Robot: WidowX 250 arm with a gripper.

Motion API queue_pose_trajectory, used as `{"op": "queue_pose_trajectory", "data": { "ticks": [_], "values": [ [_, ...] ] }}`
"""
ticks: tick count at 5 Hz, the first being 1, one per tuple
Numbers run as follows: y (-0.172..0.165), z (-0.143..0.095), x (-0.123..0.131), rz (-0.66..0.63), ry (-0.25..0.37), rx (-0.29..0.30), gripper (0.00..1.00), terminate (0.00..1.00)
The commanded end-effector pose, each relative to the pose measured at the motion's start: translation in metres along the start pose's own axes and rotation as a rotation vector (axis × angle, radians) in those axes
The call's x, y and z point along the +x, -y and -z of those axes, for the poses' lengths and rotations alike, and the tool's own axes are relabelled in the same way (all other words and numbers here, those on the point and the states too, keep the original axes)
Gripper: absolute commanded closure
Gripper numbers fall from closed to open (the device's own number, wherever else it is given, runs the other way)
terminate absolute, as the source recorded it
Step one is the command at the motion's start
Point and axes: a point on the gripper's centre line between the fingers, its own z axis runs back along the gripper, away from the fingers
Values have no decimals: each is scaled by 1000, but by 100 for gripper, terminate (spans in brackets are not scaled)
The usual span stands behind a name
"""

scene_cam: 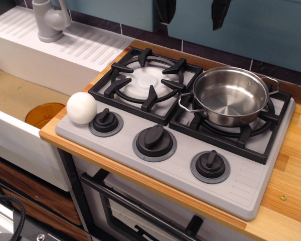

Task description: Put pot or pan on stove and put mushroom in pot or pan

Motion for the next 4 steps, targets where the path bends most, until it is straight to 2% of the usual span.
{"op": "queue_pose_trajectory", "data": {
  "ticks": [1, 3, 4],
  "values": [
    [0, 0, 0, 0, 0, 0, 0, 0],
    [6, 62, 28, 43, 103, -98, 0, 0],
    [6, 73, 35, 59, 114, -116, 0, 0]
  ]
}}
